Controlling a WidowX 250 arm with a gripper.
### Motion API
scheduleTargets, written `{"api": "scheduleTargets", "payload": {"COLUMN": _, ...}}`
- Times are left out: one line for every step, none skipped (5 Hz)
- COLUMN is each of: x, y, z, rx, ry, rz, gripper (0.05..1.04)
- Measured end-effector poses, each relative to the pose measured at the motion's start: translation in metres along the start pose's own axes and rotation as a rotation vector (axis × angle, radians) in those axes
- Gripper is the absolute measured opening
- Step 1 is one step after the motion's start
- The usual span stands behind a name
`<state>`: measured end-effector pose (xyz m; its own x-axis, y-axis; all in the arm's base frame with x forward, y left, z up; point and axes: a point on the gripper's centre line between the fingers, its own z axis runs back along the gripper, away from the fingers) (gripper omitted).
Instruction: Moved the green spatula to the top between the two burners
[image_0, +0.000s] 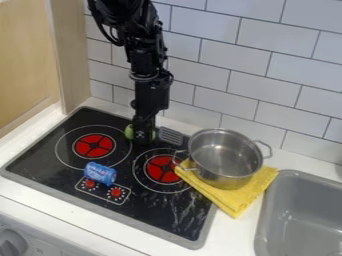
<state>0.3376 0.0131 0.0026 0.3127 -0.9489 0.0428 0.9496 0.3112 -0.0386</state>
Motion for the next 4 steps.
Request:
{"api": "scheduleTargets", "payload": {"x": 0.0006, "y": -0.0021, "z": -0.0016, "rx": -0.015, "ry": 0.010, "rz": 0.009, "gripper": 0.370}}
{"api": "scheduleTargets", "payload": {"x": 0.0003, "y": -0.0064, "z": -0.0021, "rx": -0.038, "ry": 0.028, "rz": 0.021, "gripper": 0.672}}
{"api": "scheduleTargets", "payload": {"x": 0.0003, "y": -0.0067, "z": -0.0015, "rx": -0.039, "ry": 0.028, "rz": 0.026, "gripper": 0.959}}
{"api": "scheduleTargets", "payload": {"x": 0.0006, "y": -0.0065, "z": 0.0026, "rx": -0.034, "ry": 0.027, "rz": 0.027, "gripper": 1.016}}
